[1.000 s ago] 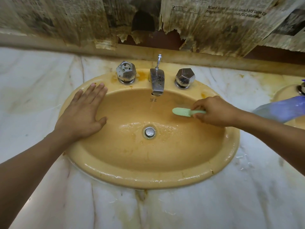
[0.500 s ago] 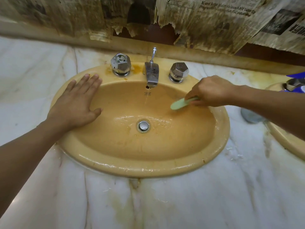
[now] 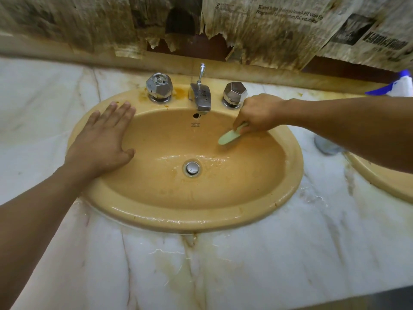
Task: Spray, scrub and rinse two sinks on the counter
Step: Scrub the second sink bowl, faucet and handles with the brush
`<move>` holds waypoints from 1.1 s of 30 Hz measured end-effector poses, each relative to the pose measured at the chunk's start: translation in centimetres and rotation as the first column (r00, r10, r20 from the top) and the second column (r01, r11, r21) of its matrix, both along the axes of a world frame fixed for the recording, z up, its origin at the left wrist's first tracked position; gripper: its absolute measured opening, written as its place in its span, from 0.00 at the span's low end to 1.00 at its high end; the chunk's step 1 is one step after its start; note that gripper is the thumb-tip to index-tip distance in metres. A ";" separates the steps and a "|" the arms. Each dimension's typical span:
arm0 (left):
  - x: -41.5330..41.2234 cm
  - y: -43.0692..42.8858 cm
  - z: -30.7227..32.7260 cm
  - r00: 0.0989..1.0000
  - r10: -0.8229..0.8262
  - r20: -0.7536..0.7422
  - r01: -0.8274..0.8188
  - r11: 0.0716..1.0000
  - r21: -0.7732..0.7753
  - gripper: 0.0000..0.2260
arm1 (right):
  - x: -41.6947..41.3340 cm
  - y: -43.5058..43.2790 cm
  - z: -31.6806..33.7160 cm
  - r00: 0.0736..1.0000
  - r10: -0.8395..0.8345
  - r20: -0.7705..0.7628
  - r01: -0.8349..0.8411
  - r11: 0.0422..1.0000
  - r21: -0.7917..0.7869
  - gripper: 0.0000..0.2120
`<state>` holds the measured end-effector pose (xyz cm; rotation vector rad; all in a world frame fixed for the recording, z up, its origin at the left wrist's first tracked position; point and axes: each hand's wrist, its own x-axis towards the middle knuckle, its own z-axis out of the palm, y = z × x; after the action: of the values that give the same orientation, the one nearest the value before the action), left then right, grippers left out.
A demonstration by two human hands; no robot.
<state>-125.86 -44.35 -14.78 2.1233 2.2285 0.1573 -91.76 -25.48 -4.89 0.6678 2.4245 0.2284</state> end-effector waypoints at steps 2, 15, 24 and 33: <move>-0.1 -0.1 0.0 1.000 -0.001 -0.017 0.001 1.000 -0.004 0.47 | -0.4 -1.1 -0.6 0.993 0.085 0.086 -0.092 0.993 0.076 0.13; -0.2 -0.4 -0.7 0.998 -0.001 -0.062 0.003 1.000 0.024 0.50 | -1.5 -2.9 -1.9 0.947 -0.030 0.321 0.009 0.998 0.067 0.11; -0.2 -0.4 -0.5 0.998 0.000 -0.057 0.002 0.999 0.032 0.52 | -1.2 -4.1 -3.3 0.958 0.111 0.263 -0.139 0.986 0.090 0.13; 0.1 -0.6 0.5 0.999 0.000 0.045 -0.002 0.999 0.050 0.51 | -2.4 -2.9 -2.2 0.980 0.153 0.124 -0.183 0.943 0.277 0.13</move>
<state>-125.75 -44.97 -14.31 2.1210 2.2234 0.2607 -94.12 -28.33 -7.08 0.5561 2.3729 0.6795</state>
